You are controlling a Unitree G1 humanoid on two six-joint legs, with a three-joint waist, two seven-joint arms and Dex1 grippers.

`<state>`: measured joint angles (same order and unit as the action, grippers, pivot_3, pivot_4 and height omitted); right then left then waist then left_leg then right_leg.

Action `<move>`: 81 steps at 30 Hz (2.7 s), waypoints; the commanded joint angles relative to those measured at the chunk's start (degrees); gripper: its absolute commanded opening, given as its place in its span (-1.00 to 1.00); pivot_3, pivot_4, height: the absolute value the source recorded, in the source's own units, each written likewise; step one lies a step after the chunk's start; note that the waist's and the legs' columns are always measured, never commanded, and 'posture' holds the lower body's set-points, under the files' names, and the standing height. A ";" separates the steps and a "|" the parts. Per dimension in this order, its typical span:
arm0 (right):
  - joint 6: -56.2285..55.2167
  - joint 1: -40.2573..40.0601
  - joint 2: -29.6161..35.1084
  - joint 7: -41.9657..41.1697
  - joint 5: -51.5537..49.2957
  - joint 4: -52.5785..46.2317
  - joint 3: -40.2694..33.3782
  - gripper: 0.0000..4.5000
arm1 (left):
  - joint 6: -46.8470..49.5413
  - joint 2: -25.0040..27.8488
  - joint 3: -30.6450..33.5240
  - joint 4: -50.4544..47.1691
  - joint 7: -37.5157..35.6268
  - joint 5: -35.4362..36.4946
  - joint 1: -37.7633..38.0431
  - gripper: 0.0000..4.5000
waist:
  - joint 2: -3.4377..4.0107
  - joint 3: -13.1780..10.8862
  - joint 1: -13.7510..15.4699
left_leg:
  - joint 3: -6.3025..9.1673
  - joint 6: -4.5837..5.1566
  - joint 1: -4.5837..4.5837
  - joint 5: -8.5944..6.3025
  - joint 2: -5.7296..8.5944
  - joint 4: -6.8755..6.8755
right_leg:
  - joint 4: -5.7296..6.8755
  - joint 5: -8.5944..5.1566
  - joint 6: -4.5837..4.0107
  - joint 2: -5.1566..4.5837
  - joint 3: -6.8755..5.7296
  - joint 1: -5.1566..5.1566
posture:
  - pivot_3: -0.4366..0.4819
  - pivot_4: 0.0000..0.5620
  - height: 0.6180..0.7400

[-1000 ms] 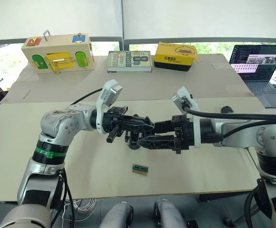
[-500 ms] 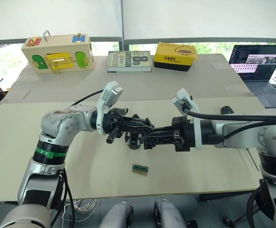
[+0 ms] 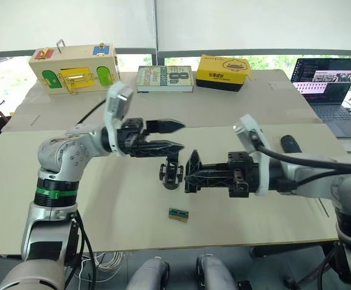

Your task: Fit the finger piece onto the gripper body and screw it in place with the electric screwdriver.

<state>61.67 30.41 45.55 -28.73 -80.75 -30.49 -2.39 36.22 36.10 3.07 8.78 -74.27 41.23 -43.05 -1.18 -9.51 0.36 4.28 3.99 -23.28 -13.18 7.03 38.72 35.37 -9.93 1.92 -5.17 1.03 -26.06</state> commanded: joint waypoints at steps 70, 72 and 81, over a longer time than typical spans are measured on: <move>-39.67 0.90 -21.22 -30.60 54.43 20.97 15.69 -0.82 | -54.93 -17.45 -12.45 42.66 -3.99 -36.76 1.53 0.03 | -0.04 0.09 0.34 | -0.14 0.22 0.00 -0.13 0.19 0.33 | -0.06 0.28 0.27 0.01 -0.15 0.07 | -0.05 -0.47 1.00; -39.58 1.19 -21.91 -30.52 55.40 22.03 16.09 -0.82 | -55.05 -17.25 -12.66 43.08 -3.49 -37.18 1.68 0.03 | -0.03 0.10 0.33 | -0.14 0.22 0.00 -0.13 0.19 0.36 | -0.03 0.28 0.27 0.01 -0.15 0.06 | -0.05 -0.47 1.00; -38.99 1.87 -22.98 -30.51 58.53 25.83 17.06 -0.82 | -54.85 -16.95 -13.24 43.86 -3.31 -37.48 1.66 0.03 | -0.04 0.16 0.29 | -0.14 0.20 0.12 -0.13 0.19 0.36 | 0.02 0.28 0.26 0.03 -0.16 0.08 | -0.05 -0.47 1.00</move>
<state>23.80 30.89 22.50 -58.98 -22.61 -4.25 15.00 -18.76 18.88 -9.04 51.82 -78.22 5.86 -42.26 -1.22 -9.35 0.65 4.15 4.19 -23.15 -13.30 7.23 39.08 35.39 -9.65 2.19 -5.15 0.87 -25.98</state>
